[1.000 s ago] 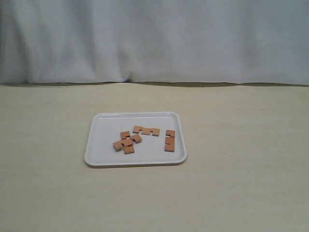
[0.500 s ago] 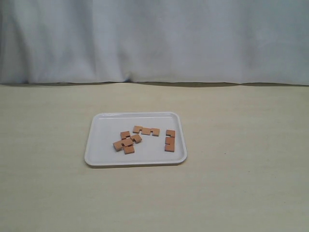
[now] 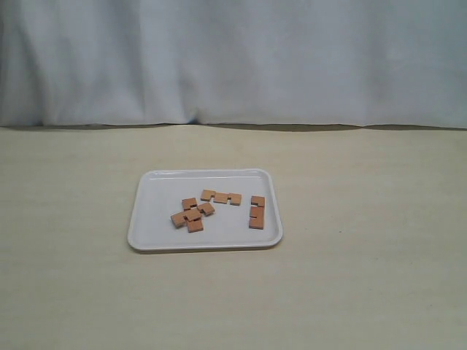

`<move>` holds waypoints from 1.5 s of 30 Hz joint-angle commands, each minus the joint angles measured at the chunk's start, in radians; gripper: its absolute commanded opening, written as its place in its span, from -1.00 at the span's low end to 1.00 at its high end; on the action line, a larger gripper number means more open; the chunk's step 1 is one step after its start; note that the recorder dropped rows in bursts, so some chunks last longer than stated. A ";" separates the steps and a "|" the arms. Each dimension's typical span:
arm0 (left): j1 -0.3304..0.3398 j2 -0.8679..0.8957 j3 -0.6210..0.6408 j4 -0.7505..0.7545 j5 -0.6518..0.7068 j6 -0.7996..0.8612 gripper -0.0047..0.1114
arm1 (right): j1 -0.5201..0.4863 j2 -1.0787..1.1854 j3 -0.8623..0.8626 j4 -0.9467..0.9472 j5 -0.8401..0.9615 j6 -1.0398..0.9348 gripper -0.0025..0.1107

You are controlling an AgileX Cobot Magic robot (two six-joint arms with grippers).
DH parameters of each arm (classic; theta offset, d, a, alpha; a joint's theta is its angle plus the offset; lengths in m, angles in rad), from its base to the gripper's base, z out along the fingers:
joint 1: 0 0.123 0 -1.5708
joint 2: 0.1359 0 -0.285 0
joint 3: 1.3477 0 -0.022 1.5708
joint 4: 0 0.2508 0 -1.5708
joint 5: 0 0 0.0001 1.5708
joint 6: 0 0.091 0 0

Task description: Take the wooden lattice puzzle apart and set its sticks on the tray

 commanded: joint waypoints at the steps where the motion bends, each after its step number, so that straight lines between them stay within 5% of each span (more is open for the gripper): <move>1: 0.002 -0.002 0.001 0.004 -0.008 0.003 -0.92 | 0.001 -0.005 0.002 -0.005 0.005 -0.022 -0.88; 45: 0.002 -0.002 0.001 0.006 -0.008 0.003 -0.92 | 0.001 -0.005 0.002 0.002 0.073 -0.022 -0.88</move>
